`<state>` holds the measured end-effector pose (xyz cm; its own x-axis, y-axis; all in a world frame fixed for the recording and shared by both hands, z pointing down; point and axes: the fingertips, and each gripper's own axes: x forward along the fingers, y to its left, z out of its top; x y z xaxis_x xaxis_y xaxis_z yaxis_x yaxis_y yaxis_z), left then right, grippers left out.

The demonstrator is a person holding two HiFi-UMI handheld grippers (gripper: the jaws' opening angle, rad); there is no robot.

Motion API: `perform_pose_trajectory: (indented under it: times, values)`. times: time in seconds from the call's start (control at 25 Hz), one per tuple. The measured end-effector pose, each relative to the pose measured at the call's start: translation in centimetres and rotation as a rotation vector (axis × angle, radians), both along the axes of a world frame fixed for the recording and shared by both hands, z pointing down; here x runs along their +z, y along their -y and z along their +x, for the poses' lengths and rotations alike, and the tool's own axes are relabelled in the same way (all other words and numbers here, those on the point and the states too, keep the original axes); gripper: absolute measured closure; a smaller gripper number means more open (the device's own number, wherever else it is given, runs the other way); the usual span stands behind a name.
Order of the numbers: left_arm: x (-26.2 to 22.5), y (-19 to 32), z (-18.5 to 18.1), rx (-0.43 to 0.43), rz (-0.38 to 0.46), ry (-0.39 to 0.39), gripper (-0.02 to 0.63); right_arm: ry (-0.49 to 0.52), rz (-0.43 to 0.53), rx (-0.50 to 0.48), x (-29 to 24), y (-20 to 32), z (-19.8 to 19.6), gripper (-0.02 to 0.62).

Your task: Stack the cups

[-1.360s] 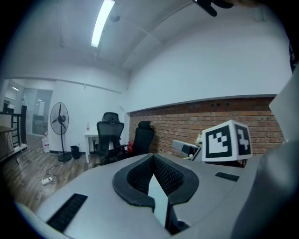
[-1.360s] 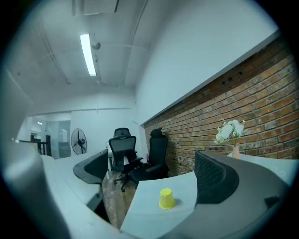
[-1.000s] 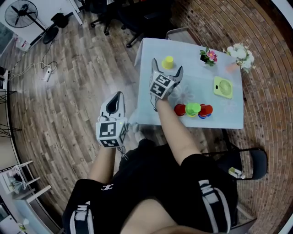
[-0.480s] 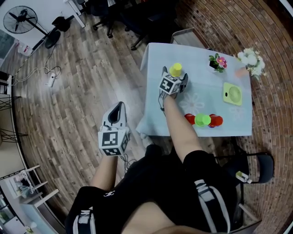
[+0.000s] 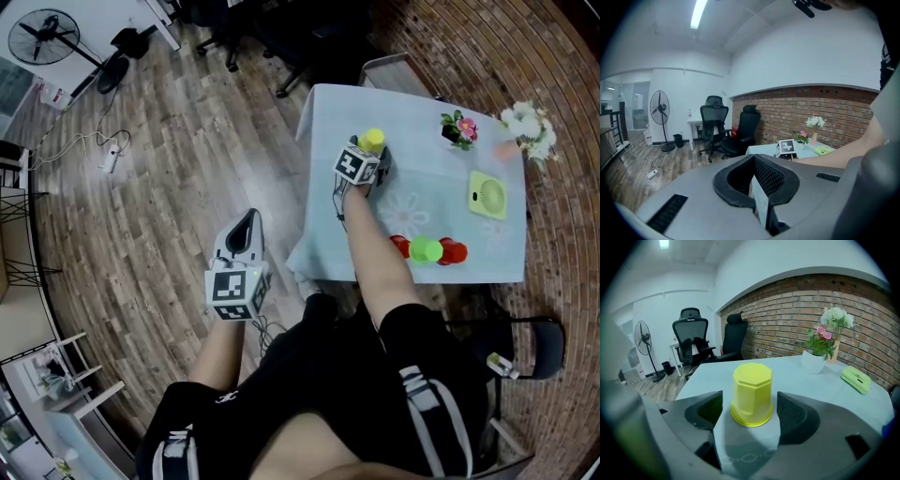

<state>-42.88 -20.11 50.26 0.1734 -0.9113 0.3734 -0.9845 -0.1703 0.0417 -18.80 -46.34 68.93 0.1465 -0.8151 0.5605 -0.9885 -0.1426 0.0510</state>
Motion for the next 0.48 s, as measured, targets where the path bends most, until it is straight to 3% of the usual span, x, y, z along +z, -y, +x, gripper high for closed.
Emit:
perform_pose_trajectory:
  times: [0.12, 0.4, 0.48]
  values:
    - [0.3, -0.6, -0.2, -0.003, -0.01, 0.003, 0.604, -0.034, -0.006, 0.016, 0.0, 0.1, 0.4, 0.325]
    - [-0.4, -1.5, 0.3, 0.01, 0.013, 0.007, 0.604, -0.022, 0.054, -0.025, -3.7, -0.8, -0.7, 0.344]
    - [-1.0, -1.5, 0.5, 0.011, 0.028, 0.004, 0.604, -0.026, 0.081, -0.025, -5.4, -1.0, -0.7, 0.419]
